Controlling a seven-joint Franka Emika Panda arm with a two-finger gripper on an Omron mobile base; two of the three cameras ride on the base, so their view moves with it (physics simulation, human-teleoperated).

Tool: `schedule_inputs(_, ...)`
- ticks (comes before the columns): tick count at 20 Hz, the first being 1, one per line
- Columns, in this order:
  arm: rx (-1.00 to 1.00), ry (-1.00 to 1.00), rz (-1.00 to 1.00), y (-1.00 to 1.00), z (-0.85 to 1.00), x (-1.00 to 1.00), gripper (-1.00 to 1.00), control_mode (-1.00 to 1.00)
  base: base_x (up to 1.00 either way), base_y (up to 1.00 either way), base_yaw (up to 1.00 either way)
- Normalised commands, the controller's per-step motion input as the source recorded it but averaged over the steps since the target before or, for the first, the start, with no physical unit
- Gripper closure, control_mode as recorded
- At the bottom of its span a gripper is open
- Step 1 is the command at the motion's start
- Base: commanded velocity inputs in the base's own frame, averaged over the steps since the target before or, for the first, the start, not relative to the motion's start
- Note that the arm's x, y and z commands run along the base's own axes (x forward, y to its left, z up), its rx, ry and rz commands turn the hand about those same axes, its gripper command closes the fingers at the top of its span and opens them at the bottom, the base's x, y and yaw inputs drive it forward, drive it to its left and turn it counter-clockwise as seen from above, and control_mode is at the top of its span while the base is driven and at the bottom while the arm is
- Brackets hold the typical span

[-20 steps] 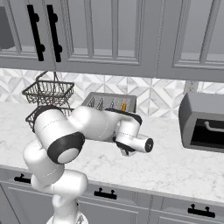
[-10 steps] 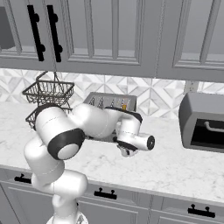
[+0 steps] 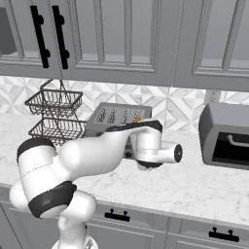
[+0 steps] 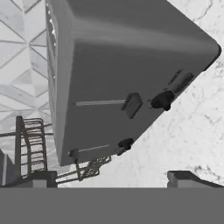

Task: Start the toaster. Once the lever pops up, take the bread to the plate on the dining counter.

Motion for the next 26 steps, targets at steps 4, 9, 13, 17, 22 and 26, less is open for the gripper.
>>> schedule_inputs(4,-0.18,-0.08,0.04,0.01,0.87,-0.24,-1.0,-1.0,0.0,0.0,0.0)
schedule_inputs(9,-0.38,-0.34,0.11,0.18,0.19,0.09,-1.0,-1.0,0.0,0.0,0.0)
schedule_inputs(13,-0.31,-0.48,0.03,0.0,0.31,0.0,-1.0,-1.0,0.0,0.0,0.0)
schedule_inputs(17,-0.2,-0.3,0.0,0.0,0.52,0.2,-1.0,-1.0,0.0,0.0,0.0)
schedule_inputs(22,-0.15,-0.17,0.0,-0.07,0.25,0.18,-1.0,-1.0,0.0,0.0,0.0)
schedule_inputs(26,-0.04,0.0,0.0,-0.07,0.0,0.1,-1.0,-1.0,0.0,0.0,0.0)
